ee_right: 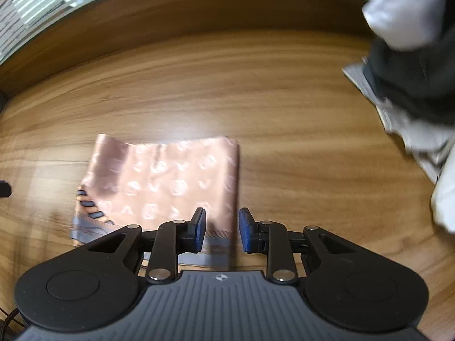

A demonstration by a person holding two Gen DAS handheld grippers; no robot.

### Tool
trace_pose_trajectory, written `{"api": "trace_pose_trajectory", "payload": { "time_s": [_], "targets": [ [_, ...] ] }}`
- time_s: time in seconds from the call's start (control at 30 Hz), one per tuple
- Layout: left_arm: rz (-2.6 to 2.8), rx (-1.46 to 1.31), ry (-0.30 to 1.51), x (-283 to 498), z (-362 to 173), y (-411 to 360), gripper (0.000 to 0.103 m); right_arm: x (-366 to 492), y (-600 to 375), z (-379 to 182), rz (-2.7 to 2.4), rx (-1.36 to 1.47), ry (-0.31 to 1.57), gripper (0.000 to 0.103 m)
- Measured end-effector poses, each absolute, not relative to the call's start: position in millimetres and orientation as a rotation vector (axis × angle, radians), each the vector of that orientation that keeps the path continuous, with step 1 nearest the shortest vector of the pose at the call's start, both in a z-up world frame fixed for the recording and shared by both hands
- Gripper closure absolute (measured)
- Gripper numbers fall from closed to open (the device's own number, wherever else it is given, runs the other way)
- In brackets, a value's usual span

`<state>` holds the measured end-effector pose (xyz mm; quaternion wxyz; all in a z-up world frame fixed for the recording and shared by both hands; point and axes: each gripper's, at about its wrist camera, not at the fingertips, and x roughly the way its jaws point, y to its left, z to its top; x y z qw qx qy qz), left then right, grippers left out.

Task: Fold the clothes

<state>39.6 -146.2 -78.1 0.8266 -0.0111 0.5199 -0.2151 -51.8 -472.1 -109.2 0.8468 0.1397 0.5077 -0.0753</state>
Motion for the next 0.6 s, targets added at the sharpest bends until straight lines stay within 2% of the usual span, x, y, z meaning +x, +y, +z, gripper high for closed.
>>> {"api": "trace_pose_trajectory", "payload": {
  "time_s": [0.27,0.43,0.6],
  "targets": [
    [-0.447,-0.017,1.093,36,-73,-147,0.058,-44,-475,-128,-0.156,0.357,1.070,0.075],
    [-0.436,-0.019,1.094,36,-72,-146,0.058,-40,-472,-131,-0.167,0.336,1.069,0.095],
    [-0.438,-0.019,1.091,37,-73,-144,0.058,-45,-475,-128,-0.180,0.346,1.061,0.098]
  ]
}}
